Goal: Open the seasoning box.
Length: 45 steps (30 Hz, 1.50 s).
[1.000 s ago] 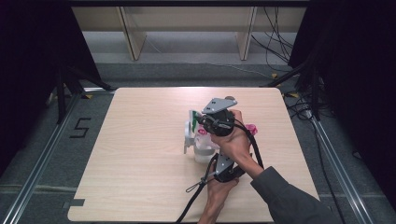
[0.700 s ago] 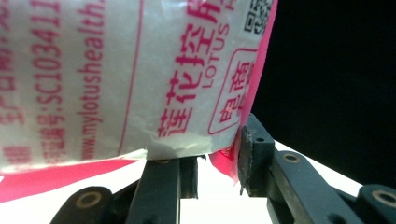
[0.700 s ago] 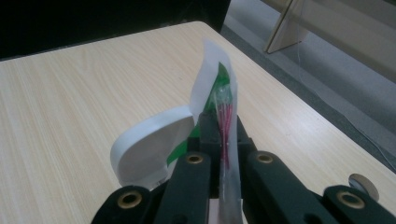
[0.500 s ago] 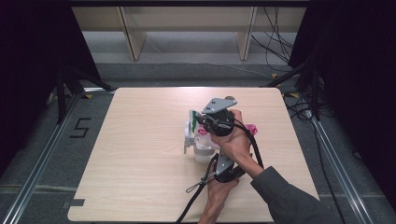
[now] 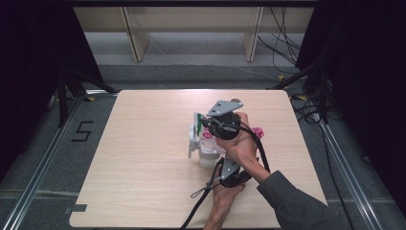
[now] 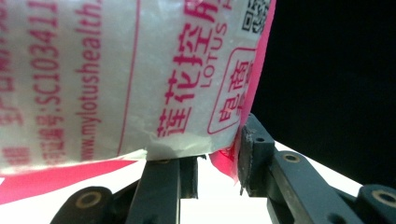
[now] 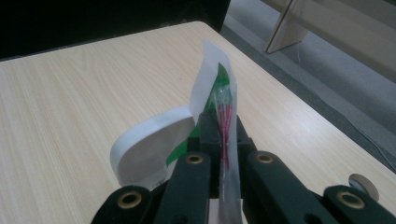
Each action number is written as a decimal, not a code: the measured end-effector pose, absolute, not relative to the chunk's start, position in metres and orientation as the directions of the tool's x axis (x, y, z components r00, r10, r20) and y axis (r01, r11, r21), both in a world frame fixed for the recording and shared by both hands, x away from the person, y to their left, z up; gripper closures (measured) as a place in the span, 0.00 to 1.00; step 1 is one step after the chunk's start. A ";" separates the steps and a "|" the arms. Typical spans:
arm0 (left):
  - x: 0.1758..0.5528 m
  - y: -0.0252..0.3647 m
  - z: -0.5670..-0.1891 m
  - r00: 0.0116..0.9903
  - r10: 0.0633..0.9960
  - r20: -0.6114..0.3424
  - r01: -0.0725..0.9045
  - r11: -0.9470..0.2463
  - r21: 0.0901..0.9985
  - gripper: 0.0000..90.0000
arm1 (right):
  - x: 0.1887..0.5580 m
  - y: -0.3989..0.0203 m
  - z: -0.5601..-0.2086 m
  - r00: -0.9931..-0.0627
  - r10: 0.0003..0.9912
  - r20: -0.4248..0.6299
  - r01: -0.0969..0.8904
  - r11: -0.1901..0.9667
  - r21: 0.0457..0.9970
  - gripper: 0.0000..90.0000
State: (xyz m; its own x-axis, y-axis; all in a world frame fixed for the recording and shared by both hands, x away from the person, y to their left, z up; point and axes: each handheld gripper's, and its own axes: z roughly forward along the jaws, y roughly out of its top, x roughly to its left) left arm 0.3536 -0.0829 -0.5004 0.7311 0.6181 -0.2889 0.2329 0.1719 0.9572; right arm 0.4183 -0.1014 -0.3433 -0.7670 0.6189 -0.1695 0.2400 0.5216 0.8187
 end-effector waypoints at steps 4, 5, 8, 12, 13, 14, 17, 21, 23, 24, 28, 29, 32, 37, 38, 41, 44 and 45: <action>0.353 -0.083 -0.500 0.732 0.619 -0.285 0.231 0.168 0.958 0.79 | 0.420 -0.101 -0.343 -0.779 0.601 -0.178 0.225 0.534 0.815 1.00; 0.353 -0.083 -0.500 0.732 0.618 -0.287 0.230 0.172 0.958 0.79 | 0.420 -0.101 -0.343 -0.772 0.607 -0.186 0.221 0.532 0.817 1.00; 0.353 -0.083 -0.500 0.732 0.621 -0.282 0.229 0.166 0.959 0.79 | 0.420 -0.102 -0.343 -0.774 0.606 -0.185 0.222 0.533 0.816 1.00; 0.354 -0.083 -0.500 0.731 0.619 -0.287 0.232 0.171 0.958 0.79 | 0.420 -0.100 -0.344 -0.772 0.610 -0.179 0.230 0.530 0.816 1.00; 0.353 -0.083 -0.500 0.732 0.619 -0.286 0.229 0.171 0.958 0.79 | 0.419 -0.100 -0.344 -0.771 0.610 -0.184 0.226 0.532 0.816 1.00; 0.353 -0.082 -0.500 0.731 0.621 -0.282 0.229 0.165 0.959 0.79 | 0.419 -0.101 -0.343 -0.776 0.606 -0.173 0.233 0.531 0.815 1.00; 0.354 -0.083 -0.500 0.730 0.619 -0.290 0.233 0.173 0.957 0.79 | 0.420 -0.101 -0.344 -0.773 0.609 -0.178 0.229 0.529 0.817 1.00; 0.353 -0.082 -0.500 0.731 0.621 -0.284 0.231 0.167 0.958 0.79 | 0.420 -0.100 -0.345 -0.772 0.607 -0.186 0.227 0.537 0.812 1.00; 0.353 -0.082 -0.500 0.731 0.621 -0.282 0.230 0.164 0.959 0.79 | 0.419 -0.100 -0.344 -0.763 0.625 -0.166 0.242 0.515 0.822 1.00; 0.353 -0.083 -0.500 0.732 0.618 -0.287 0.232 0.170 0.958 0.79 | 0.419 -0.100 -0.345 -0.765 0.619 -0.178 0.234 0.524 0.819 1.00; 0.353 -0.082 -0.500 0.732 0.620 -0.282 0.227 0.168 0.959 0.79 | 0.420 -0.100 -0.344 -0.764 0.623 -0.168 0.237 0.513 0.825 1.00; 0.354 -0.082 -0.500 0.729 0.623 -0.284 0.229 0.169 0.959 0.79 | 0.420 -0.100 -0.343 -0.761 0.625 -0.172 0.231 0.510 0.828 1.00; 0.354 -0.083 -0.502 0.726 0.621 -0.295 0.229 0.186 0.956 0.79 | 0.421 -0.097 -0.347 -0.768 0.608 -0.200 0.219 0.543 0.811 1.00; 0.354 -0.082 -0.501 0.728 0.627 -0.278 0.220 0.171 0.961 0.79 | 0.421 -0.099 -0.344 -0.767 0.622 -0.157 0.244 0.509 0.826 1.00; 0.354 -0.082 -0.501 0.729 0.626 -0.279 0.225 0.166 0.960 0.79 | 0.422 -0.100 -0.344 -0.764 0.619 -0.183 0.220 0.517 0.827 1.00; 0.354 -0.082 -0.500 0.728 0.626 -0.280 0.227 0.165 0.960 0.79 | 0.422 -0.100 -0.345 -0.771 0.614 -0.170 0.233 0.520 0.822 1.00; 0.354 -0.082 -0.500 0.728 0.626 -0.279 0.225 0.166 0.960 0.80 | 0.420 -0.100 -0.344 -0.760 0.626 -0.172 0.232 0.509 0.829 1.00; 0.354 -0.082 -0.500 0.728 0.627 -0.278 0.225 0.165 0.960 0.79 | 0.420 -0.100 -0.344 -0.764 0.623 -0.168 0.237 0.514 0.825 1.00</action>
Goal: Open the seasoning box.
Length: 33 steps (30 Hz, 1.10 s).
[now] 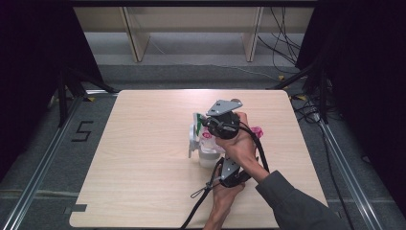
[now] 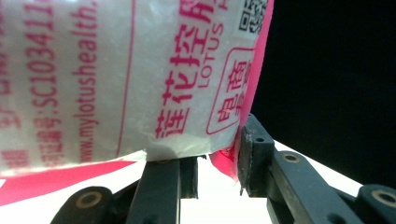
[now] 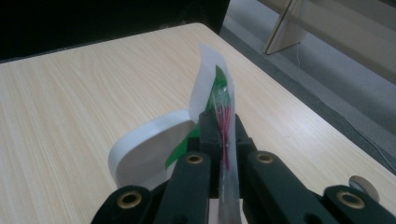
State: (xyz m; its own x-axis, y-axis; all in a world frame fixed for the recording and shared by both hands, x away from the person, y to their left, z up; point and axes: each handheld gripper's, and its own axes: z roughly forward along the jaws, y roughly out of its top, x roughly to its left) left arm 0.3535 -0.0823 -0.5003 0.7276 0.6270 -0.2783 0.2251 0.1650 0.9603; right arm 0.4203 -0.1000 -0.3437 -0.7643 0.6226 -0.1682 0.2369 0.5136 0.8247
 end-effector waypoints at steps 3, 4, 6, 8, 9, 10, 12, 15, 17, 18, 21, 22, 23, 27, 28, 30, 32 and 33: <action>0.354 -0.083 -0.500 0.729 0.625 -0.280 0.225 0.167 0.960 0.79 | 0.420 -0.101 -0.344 -0.763 0.626 -0.161 0.242 0.507 0.827 1.00; 0.354 -0.083 -0.500 0.728 0.625 -0.283 0.225 0.172 0.959 0.79 | 0.420 -0.100 -0.344 -0.766 0.618 -0.176 0.234 0.524 0.819 1.00; 0.353 -0.082 -0.500 0.728 0.625 -0.281 0.226 0.168 0.960 0.79 | 0.420 -0.099 -0.344 -0.770 0.616 -0.167 0.240 0.522 0.819 1.00; 0.353 -0.081 -0.500 0.731 0.626 -0.273 0.222 0.161 0.962 0.80 | 0.421 -0.100 -0.344 -0.762 0.624 -0.173 0.230 0.510 0.829 1.00; 0.354 -0.082 -0.499 0.729 0.626 -0.276 0.224 0.163 0.961 0.80 | 0.420 -0.100 -0.344 -0.763 0.624 -0.167 0.236 0.510 0.827 0.99; 0.354 -0.082 -0.500 0.730 0.624 -0.279 0.224 0.167 0.960 0.80 | 0.420 -0.100 -0.344 -0.763 0.624 -0.167 0.236 0.510 0.827 0.99; 0.353 -0.083 -0.500 0.729 0.624 -0.280 0.225 0.168 0.960 0.79 | 0.420 -0.100 -0.344 -0.763 0.625 -0.161 0.243 0.510 0.825 0.99; 0.354 -0.082 -0.500 0.730 0.625 -0.276 0.223 0.164 0.961 0.80 | 0.420 -0.101 -0.343 -0.763 0.623 -0.171 0.231 0.510 0.829 0.99; 0.353 -0.083 -0.500 0.729 0.624 -0.282 0.225 0.171 0.959 0.80 | 0.419 -0.099 -0.345 -0.766 0.617 -0.180 0.230 0.525 0.819 0.99; 0.353 -0.083 -0.500 0.729 0.624 -0.281 0.225 0.170 0.960 0.80 | 0.419 -0.099 -0.345 -0.767 0.619 -0.168 0.239 0.519 0.821 0.99; 0.354 -0.083 -0.500 0.730 0.619 -0.288 0.227 0.178 0.958 0.80 | 0.420 -0.100 -0.344 -0.761 0.625 -0.174 0.229 0.510 0.829 0.99; 0.354 -0.083 -0.500 0.729 0.619 -0.293 0.229 0.183 0.956 0.79 | 0.421 -0.099 -0.346 -0.764 0.619 -0.182 0.228 0.523 0.822 0.99; 0.354 -0.083 -0.500 0.729 0.619 -0.293 0.229 0.183 0.956 0.79 | 0.421 -0.099 -0.346 -0.764 0.619 -0.182 0.228 0.523 0.822 0.99; 0.354 -0.083 -0.500 0.728 0.622 -0.289 0.226 0.180 0.957 0.80 | 0.422 -0.099 -0.345 -0.773 0.610 -0.175 0.228 0.525 0.820 0.99; 0.354 -0.083 -0.500 0.726 0.621 -0.294 0.227 0.186 0.956 0.79 | 0.421 -0.098 -0.345 -0.765 0.617 -0.183 0.225 0.523 0.822 0.99; 0.354 -0.083 -0.500 0.727 0.621 -0.292 0.225 0.186 0.956 0.79 | 0.421 -0.097 -0.346 -0.763 0.620 -0.183 0.230 0.525 0.819 0.99; 0.353 -0.082 -0.499 0.730 0.623 -0.282 0.224 0.171 0.959 0.79 | 0.422 -0.098 -0.345 -0.769 0.613 -0.180 0.226 0.525 0.820 0.99; 0.353 -0.082 -0.499 0.729 0.622 -0.286 0.226 0.175 0.958 0.79 | 0.421 -0.098 -0.345 -0.771 0.614 -0.172 0.235 0.524 0.819 0.99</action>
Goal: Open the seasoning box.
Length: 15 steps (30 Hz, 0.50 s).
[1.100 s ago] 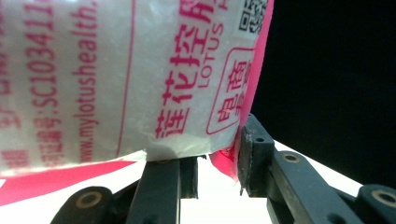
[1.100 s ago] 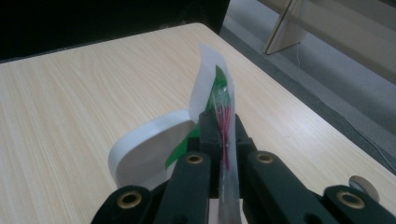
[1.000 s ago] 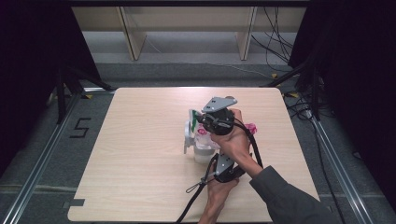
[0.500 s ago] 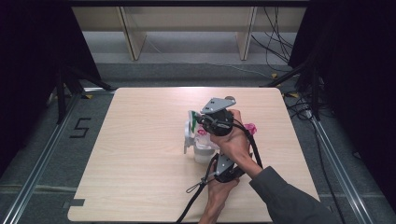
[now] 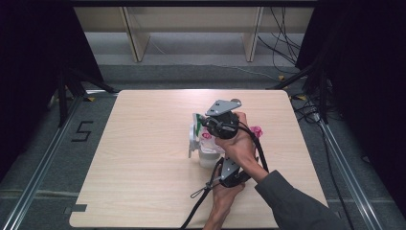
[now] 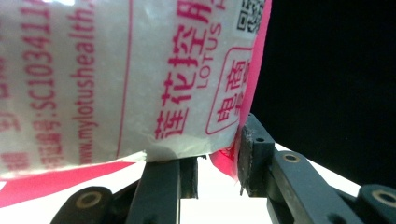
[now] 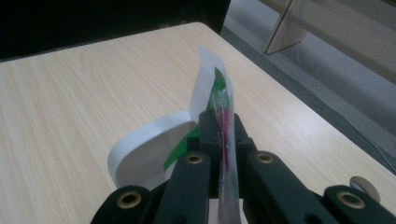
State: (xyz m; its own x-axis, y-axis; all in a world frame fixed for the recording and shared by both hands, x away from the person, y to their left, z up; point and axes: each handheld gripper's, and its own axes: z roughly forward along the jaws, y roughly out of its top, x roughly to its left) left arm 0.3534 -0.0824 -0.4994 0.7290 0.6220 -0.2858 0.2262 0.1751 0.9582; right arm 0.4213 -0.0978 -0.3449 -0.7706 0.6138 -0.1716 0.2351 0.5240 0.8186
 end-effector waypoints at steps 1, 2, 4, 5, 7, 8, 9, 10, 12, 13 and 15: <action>0.353 -0.083 -0.500 0.727 0.622 -0.292 0.229 0.183 0.956 0.79 | 0.421 -0.098 -0.346 -0.770 0.613 -0.175 0.233 0.526 0.818 0.99; 0.353 -0.083 -0.500 0.728 0.622 -0.288 0.226 0.179 0.958 0.79 | 0.421 -0.097 -0.347 -0.763 0.617 -0.193 0.225 0.533 0.815 0.99; 0.353 -0.082 -0.499 0.729 0.625 -0.279 0.222 0.169 0.960 0.79 | 0.421 -0.097 -0.345 -0.768 0.615 -0.180 0.231 0.527 0.818 0.99; 0.353 -0.081 -0.499 0.731 0.625 -0.275 0.220 0.166 0.961 0.79 | 0.421 -0.098 -0.345 -0.772 0.611 -0.173 0.229 0.522 0.821 0.99; 0.353 -0.083 -0.500 0.729 0.623 -0.285 0.225 0.174 0.959 0.80 | 0.422 -0.098 -0.345 -0.772 0.610 -0.180 0.222 0.524 0.822 0.99; 0.353 -0.084 -0.500 0.726 0.624 -0.290 0.226 0.181 0.957 0.79 | 0.421 -0.098 -0.345 -0.775 0.607 -0.174 0.232 0.530 0.816 0.99; 0.353 -0.083 -0.500 0.728 0.623 -0.287 0.225 0.178 0.958 0.79 | 0.421 -0.098 -0.345 -0.772 0.608 -0.184 0.228 0.535 0.814 0.99; 0.353 -0.082 -0.500 0.730 0.624 -0.279 0.222 0.170 0.960 0.79 | 0.421 -0.098 -0.345 -0.767 0.614 -0.185 0.223 0.527 0.820 0.99; 0.353 -0.084 -0.500 0.724 0.624 -0.294 0.227 0.186 0.956 0.79 | 0.421 -0.098 -0.346 -0.771 0.614 -0.172 0.235 0.524 0.819 0.99; 0.353 -0.084 -0.500 0.724 0.624 -0.294 0.227 0.186 0.956 0.79 | 0.421 -0.097 -0.347 -0.765 0.616 -0.187 0.225 0.528 0.819 0.99; 0.353 -0.085 -0.500 0.722 0.625 -0.298 0.221 0.199 0.955 0.79 | 0.420 -0.096 -0.346 -0.763 0.618 -0.190 0.225 0.529 0.818 0.99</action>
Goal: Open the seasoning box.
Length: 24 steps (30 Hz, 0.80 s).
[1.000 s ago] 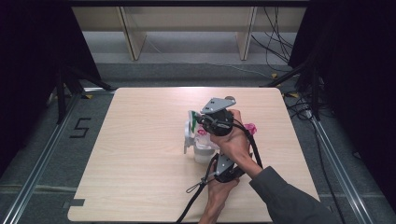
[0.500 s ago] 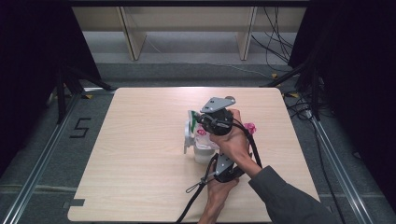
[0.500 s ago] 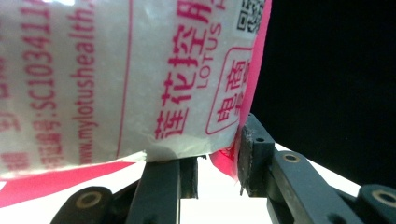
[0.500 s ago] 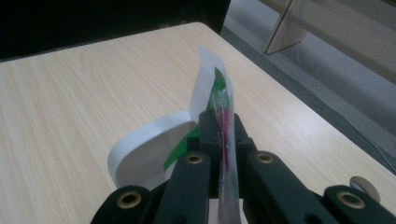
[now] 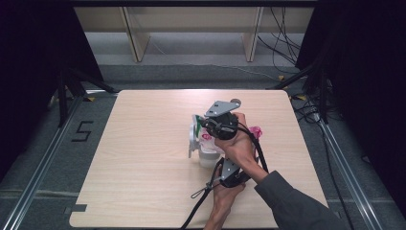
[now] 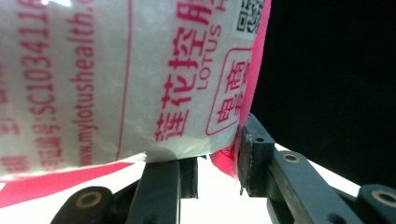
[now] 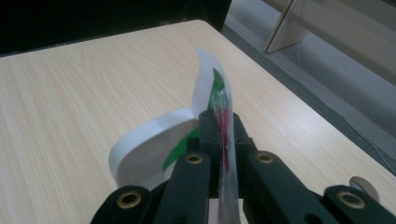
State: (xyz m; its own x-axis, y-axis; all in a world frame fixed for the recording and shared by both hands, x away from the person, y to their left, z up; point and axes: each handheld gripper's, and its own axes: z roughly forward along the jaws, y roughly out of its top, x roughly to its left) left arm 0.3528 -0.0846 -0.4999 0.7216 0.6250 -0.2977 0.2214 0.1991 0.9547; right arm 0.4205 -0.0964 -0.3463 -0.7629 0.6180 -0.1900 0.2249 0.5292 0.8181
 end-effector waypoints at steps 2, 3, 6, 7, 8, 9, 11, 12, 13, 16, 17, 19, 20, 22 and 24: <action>0.353 -0.083 -0.499 0.726 0.626 -0.286 0.222 0.180 0.958 0.79 | 0.421 -0.097 -0.345 -0.766 0.617 -0.177 0.232 0.523 0.820 0.99; 0.353 -0.083 -0.499 0.724 0.625 -0.291 0.223 0.187 0.957 0.79 | 0.422 -0.097 -0.345 -0.773 0.606 -0.187 0.219 0.532 0.818 0.99; 0.353 -0.083 -0.500 0.726 0.627 -0.282 0.217 0.180 0.959 0.80 | 0.420 -0.097 -0.345 -0.770 0.613 -0.178 0.232 0.529 0.816 0.99; 0.353 -0.083 -0.499 0.726 0.629 -0.278 0.214 0.177 0.961 0.80 | 0.421 -0.098 -0.345 -0.768 0.613 -0.184 0.222 0.524 0.822 0.99; 0.353 -0.083 -0.499 0.725 0.629 -0.280 0.214 0.181 0.960 0.80 | 0.420 -0.098 -0.344 -0.766 0.619 -0.173 0.228 0.514 0.827 0.99; 0.353 -0.083 -0.499 0.725 0.629 -0.280 0.214 0.181 0.960 0.80 | 0.420 -0.098 -0.344 -0.766 0.619 -0.173 0.228 0.514 0.827 0.99; 0.353 -0.083 -0.499 0.729 0.622 -0.285 0.222 0.178 0.958 0.80 | 0.419 -0.098 -0.344 -0.769 0.618 -0.164 0.237 0.514 0.824 0.99; 0.353 -0.084 -0.499 0.727 0.622 -0.292 0.221 0.190 0.957 0.80 | 0.419 -0.097 -0.345 -0.768 0.618 -0.168 0.236 0.518 0.822 0.99; 0.352 -0.084 -0.499 0.725 0.622 -0.297 0.221 0.198 0.955 0.80 | 0.420 -0.097 -0.346 -0.769 0.610 -0.189 0.221 0.532 0.818 0.99; 0.353 -0.083 -0.499 0.727 0.624 -0.289 0.222 0.184 0.957 0.80 | 0.420 -0.097 -0.345 -0.769 0.613 -0.184 0.223 0.526 0.821 0.99; 0.353 -0.083 -0.499 0.725 0.626 -0.285 0.217 0.186 0.958 0.80 | 0.420 -0.097 -0.345 -0.768 0.619 -0.165 0.237 0.514 0.824 0.99; 0.352 -0.083 -0.499 0.726 0.626 -0.286 0.218 0.185 0.958 0.80 | 0.420 -0.097 -0.345 -0.767 0.617 -0.175 0.232 0.521 0.821 0.99; 0.352 -0.083 -0.499 0.726 0.626 -0.286 0.218 0.185 0.958 0.80 | 0.420 -0.097 -0.345 -0.765 0.620 -0.176 0.230 0.518 0.824 0.99; 0.353 -0.083 -0.499 0.725 0.626 -0.287 0.216 0.189 0.958 0.80 | 0.420 -0.097 -0.344 -0.769 0.619 -0.162 0.238 0.511 0.826 0.99; 0.353 -0.083 -0.499 0.725 0.627 -0.284 0.217 0.183 0.959 0.80 | 0.421 -0.097 -0.344 -0.777 0.605 -0.176 0.219 0.521 0.825 0.99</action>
